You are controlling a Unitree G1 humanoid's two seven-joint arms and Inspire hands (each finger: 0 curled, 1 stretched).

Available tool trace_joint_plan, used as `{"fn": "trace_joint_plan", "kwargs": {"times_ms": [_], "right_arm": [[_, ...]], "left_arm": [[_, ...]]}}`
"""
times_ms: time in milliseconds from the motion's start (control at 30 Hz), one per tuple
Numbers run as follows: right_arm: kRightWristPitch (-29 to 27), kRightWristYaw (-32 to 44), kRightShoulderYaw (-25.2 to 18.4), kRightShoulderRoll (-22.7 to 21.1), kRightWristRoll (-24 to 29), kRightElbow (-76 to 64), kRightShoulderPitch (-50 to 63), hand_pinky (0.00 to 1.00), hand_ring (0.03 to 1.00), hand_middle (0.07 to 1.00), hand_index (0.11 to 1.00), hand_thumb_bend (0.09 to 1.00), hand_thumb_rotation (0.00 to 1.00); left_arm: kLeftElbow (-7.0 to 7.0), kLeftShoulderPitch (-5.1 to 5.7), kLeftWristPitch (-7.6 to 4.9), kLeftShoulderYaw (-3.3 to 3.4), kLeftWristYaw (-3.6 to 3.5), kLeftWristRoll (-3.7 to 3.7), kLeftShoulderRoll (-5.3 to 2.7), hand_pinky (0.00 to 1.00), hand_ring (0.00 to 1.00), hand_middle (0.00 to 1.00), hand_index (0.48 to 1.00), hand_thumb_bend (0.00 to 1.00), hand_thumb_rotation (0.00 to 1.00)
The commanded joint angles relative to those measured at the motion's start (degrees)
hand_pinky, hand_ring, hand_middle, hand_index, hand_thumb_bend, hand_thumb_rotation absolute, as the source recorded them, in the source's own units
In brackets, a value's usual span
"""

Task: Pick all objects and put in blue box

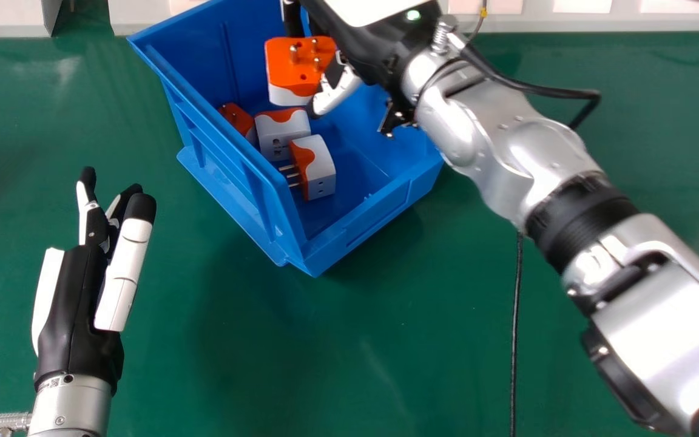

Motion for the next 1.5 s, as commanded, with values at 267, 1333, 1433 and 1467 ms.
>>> {"fn": "trace_joint_plan", "kwargs": {"times_ms": [267, 1333, 1433, 1467], "right_arm": [[3.8, -2.3, 3.7, 5.5, 0.8, 10.1, -7.5, 0.03, 0.080, 0.153, 0.473, 0.498, 0.13], [7.0, -4.3, 9.0, 7.0, 2.7, 12.9, -3.0, 0.55, 0.650, 0.687, 0.736, 0.568, 0.42], [7.4, -4.6, 9.1, 6.8, 2.8, 12.8, -2.5, 0.67, 0.776, 0.800, 0.821, 0.583, 0.52], [7.6, -4.6, 8.9, 6.9, 3.0, 12.7, -2.4, 0.72, 0.821, 0.840, 0.853, 0.589, 0.55]], "left_arm": [[-3.41, 1.57, -0.19, -1.23, 1.12, 0.15, -1.14, 0.92, 0.94, 0.94, 0.962, 0.75, 0.92], [-4.37, 1.17, 0.61, -2.86, 1.92, 0.73, -1.77, 0.90, 0.94, 0.94, 0.969, 0.74, 0.92], [-3.78, 0.77, 0.43, -2.82, 1.90, 0.86, -1.64, 0.90, 0.94, 0.94, 0.969, 0.73, 0.92], [-3.37, 0.55, 0.25, -2.78, 1.93, 0.95, -1.57, 0.90, 0.94, 0.94, 0.969, 0.73, 0.92]]}}
